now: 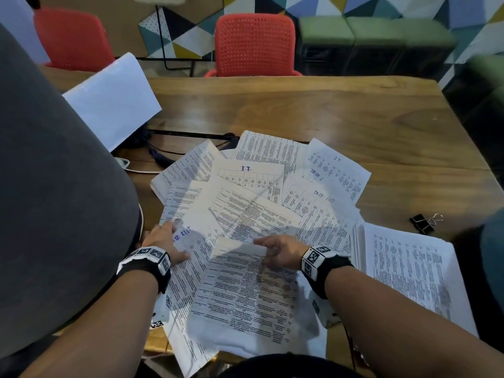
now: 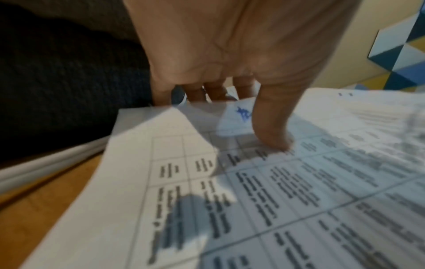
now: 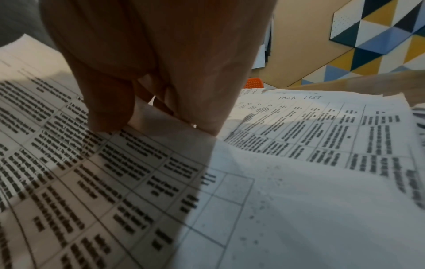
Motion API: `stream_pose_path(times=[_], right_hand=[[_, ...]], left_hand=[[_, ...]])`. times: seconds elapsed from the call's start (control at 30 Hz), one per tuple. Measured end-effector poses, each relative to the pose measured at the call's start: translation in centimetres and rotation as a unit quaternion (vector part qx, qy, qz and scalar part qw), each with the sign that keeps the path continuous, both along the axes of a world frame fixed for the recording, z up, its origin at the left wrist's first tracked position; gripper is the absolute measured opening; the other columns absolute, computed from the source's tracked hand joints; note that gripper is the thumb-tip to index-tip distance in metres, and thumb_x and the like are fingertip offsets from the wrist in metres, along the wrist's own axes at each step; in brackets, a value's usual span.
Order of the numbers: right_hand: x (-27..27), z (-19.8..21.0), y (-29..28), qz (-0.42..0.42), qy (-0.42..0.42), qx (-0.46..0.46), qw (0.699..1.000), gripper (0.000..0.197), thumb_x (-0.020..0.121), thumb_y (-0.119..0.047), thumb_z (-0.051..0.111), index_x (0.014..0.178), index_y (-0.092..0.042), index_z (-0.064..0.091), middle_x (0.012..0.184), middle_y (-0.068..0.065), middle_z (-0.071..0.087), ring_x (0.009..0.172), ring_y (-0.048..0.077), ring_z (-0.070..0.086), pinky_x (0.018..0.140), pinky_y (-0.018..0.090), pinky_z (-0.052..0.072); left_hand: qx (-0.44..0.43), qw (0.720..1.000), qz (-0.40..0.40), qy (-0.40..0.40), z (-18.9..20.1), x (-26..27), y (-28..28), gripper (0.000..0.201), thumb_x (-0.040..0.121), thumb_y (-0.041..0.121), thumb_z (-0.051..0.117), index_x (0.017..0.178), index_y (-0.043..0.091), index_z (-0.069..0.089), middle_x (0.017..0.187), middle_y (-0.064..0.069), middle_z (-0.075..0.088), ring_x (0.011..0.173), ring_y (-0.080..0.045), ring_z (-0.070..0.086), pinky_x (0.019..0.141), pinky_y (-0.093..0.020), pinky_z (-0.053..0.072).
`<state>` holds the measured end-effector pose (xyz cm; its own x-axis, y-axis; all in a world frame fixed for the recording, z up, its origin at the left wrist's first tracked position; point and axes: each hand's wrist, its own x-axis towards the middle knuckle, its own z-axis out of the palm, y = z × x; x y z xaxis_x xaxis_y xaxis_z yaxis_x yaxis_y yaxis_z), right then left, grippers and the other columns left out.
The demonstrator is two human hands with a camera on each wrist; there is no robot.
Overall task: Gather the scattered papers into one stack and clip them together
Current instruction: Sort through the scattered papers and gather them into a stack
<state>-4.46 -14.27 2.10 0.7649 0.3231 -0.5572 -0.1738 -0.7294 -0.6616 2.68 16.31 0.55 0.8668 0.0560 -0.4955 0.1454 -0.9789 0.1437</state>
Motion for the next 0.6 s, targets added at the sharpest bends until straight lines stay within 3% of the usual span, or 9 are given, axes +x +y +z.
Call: stream_pose_path(times=[0.07,0.13,0.2,0.23,0.33,0.43,0.5,0.53,0.6], right_hand=[[0.2,0.1,0.2,-0.021,0.006,0.003,1.0,0.049,0.088,-0.019,0.063,0.135,-0.026,0.053,0.122,-0.001,0.066,0.109,0.016,0.062,0.096,0.032,0.051],[0.5,0.4,0.7,-0.026,0.0,0.006,1.0,0.046,0.087,-0.022,0.065,0.131,-0.026,0.055,0.132,-0.007,0.057,0.114,0.014,0.056,0.103,0.036,0.046],[1.0,0.5,1.2,-0.009,-0.015,0.001,1.0,0.038,0.086,-0.024,0.065,0.124,-0.021,0.06,0.142,-0.012,0.046,0.118,0.014,0.052,0.105,0.036,0.043],[1.2,0.6,1.5,-0.003,-0.023,-0.009,1.0,0.037,0.086,-0.025,0.065,0.122,-0.02,0.061,0.141,-0.011,0.047,0.117,0.015,0.052,0.103,0.034,0.043],[1.7,1.1,1.2,-0.047,-0.049,-0.034,0.997,0.025,0.086,-0.029,0.065,0.108,-0.017,0.066,0.109,0.001,0.065,0.097,0.02,0.061,0.093,0.037,0.051],[1.9,0.9,-0.6,-0.138,-0.092,-0.02,0.986,0.011,0.086,-0.026,0.065,0.088,-0.015,0.067,0.089,0.005,0.067,0.078,0.021,0.062,0.08,0.038,0.056],[2.3,0.7,-2.3,-0.193,-0.116,-0.031,0.974,0.005,0.087,-0.022,0.063,0.086,-0.017,0.064,0.087,0.003,0.064,0.079,0.02,0.059,0.074,0.034,0.053],[2.4,0.6,-3.1,-0.22,-0.12,-0.03,0.968,0.004,0.088,-0.018,0.062,0.092,-0.019,0.061,0.09,0.001,0.063,0.082,0.02,0.058,0.071,0.03,0.05],[2.7,0.2,-4.7,-0.279,-0.114,-0.007,0.953,0.034,0.087,-0.011,0.061,0.117,-0.025,0.05,0.102,-0.001,0.061,0.088,0.021,0.061,0.076,0.029,0.05]], left_hand=[[-0.037,0.998,0.014,-0.042,0.3,-0.1,-0.2,0.053,0.076,0.038,0.075,0.122,0.02,0.055,0.125,-0.005,0.044,0.112,-0.026,0.051,0.099,-0.037,0.044],[-0.105,0.99,0.024,-0.095,0.5,-0.1,-0.8,0.02,0.08,0.034,0.071,0.096,0.026,0.062,0.116,-0.001,0.047,0.104,-0.024,0.055,0.097,-0.039,0.046],[-0.213,0.97,0.029,-0.117,0.8,0.3,-1.7,0.013,0.079,0.029,0.071,0.074,0.028,0.059,0.104,-0.001,0.05,0.097,-0.026,0.059,0.097,-0.043,0.046],[-0.277,0.953,0.037,-0.117,1.1,0.5,-2.3,0.014,0.08,0.026,0.072,0.072,0.025,0.059,0.102,-0.003,0.051,0.095,-0.026,0.06,0.096,-0.041,0.047],[-0.336,0.928,0.039,-0.156,2.8,1.3,-4.2,0.011,0.086,0.017,0.069,0.078,0.016,0.062,0.097,-0.006,0.057,0.088,-0.02,0.056,0.085,-0.029,0.042],[-0.393,0.9,0.078,-0.173,3.3,2.5,-5.2,0.006,0.093,0.016,0.06,0.09,0.017,0.065,0.099,-0.005,0.066,0.092,-0.02,0.06,0.089,-0.032,0.046],[-0.343,0.919,0.11,-0.159,2.3,3.6,-5.0,0.021,0.095,0.017,0.053,0.115,0.013,0.061,0.116,-0.009,0.063,0.106,-0.025,0.059,0.096,-0.033,0.043],[-0.282,0.942,0.118,-0.141,1.7,4.0,-4.6,0.032,0.095,0.018,0.053,0.126,0.012,0.056,0.126,-0.011,0.058,0.115,-0.027,0.055,0.1,-0.035,0.041],[-0.157,0.977,0.119,-0.08,0.6,4.0,-4.3,0.053,0.09,0.025,0.057,0.14,0.015,0.043,0.141,-0.016,0.045,0.128,-0.035,0.046,0.107,-0.042,0.039]])
